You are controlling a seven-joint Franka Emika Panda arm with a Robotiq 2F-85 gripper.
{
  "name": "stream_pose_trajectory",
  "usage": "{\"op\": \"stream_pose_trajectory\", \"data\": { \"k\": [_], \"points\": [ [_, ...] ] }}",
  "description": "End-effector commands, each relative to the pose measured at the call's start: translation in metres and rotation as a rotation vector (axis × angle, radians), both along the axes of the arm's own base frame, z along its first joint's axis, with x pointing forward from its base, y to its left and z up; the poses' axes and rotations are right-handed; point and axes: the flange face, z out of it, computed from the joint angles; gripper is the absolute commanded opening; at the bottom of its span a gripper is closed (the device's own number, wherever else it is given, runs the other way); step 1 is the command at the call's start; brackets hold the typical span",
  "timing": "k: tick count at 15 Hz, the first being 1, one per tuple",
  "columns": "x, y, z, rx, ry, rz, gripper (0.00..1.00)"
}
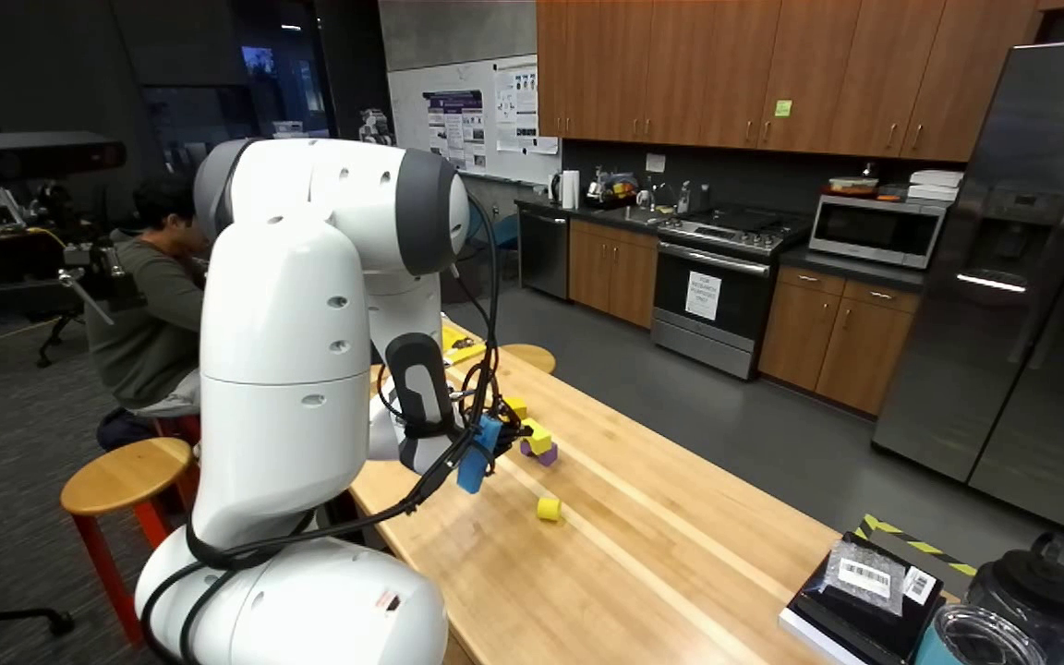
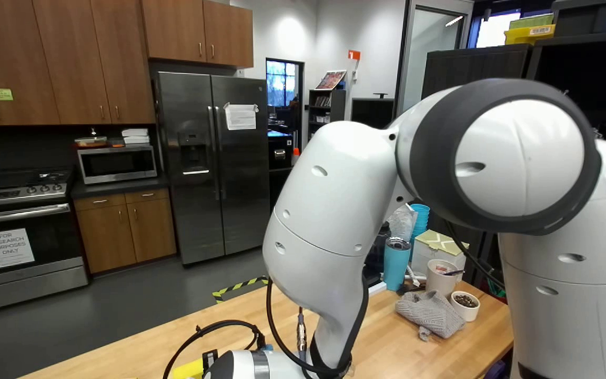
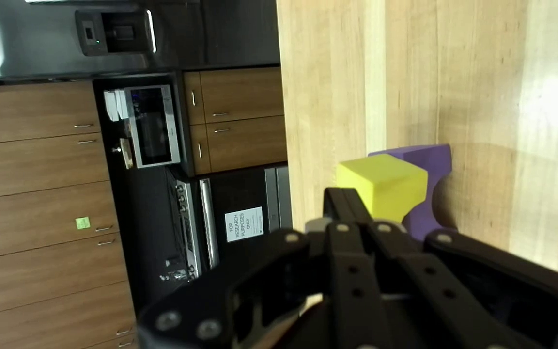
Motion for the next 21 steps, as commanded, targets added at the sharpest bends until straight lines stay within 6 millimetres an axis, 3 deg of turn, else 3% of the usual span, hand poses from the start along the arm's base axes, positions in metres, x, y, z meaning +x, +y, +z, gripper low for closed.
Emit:
{"op": "stream_pose_trajectory", "data": {
  "k": [1, 21],
  "points": [
    [-0.003, -0.005, 0.008, -0.007, -0.012, 0.012, 0.00],
    [-0.021, 0.000, -0.012, -0.024, 0.040, 0.036, 0.00]
  ]
}}
